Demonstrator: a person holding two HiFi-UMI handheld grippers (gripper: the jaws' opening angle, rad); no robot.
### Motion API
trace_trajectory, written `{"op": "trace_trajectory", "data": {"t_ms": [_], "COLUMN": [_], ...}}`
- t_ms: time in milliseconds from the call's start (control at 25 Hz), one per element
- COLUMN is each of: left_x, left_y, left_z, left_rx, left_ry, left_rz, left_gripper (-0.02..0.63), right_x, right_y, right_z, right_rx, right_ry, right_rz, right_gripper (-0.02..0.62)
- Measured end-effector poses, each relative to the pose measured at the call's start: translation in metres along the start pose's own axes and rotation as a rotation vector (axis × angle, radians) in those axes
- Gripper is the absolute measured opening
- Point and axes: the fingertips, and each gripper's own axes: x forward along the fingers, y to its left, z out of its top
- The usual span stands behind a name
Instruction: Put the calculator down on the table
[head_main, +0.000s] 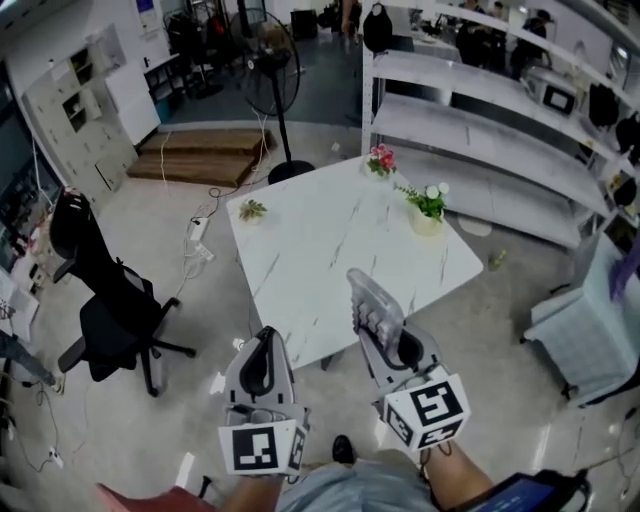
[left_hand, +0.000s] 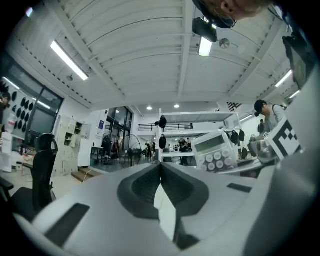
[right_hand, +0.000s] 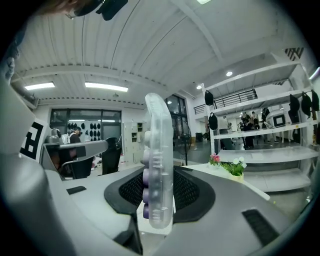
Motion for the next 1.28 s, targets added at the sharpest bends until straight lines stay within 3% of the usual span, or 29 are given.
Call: {"op": "trace_trajectory", "data": {"t_ms": [680,1000,1280], "left_x": [0.115,0.215,0.27], "left_y": [-0.011,-0.011,-0.005], "left_z": [-0.049,-0.048,-0.026], "left_rx": [0.002,0.057,0.077], "left_ry": [0.092,0.084,0.062], "left_rz": [-0.093,-0.051,0.024], "left_gripper": [0.008,0.008,0.008], "right_x": [0.071,0.139,0.196], "right_y": [-0.085,-0.158,-0.194], "right_z": [-0.019,-0.015,0.016], "right_rx": [0.044,0.072,0.06], "right_ry": [0.058,0.094,0.076], "right_rz": [-0.098,-0.074,-0.006], "right_gripper": [0.147,0.147,0.147]}}
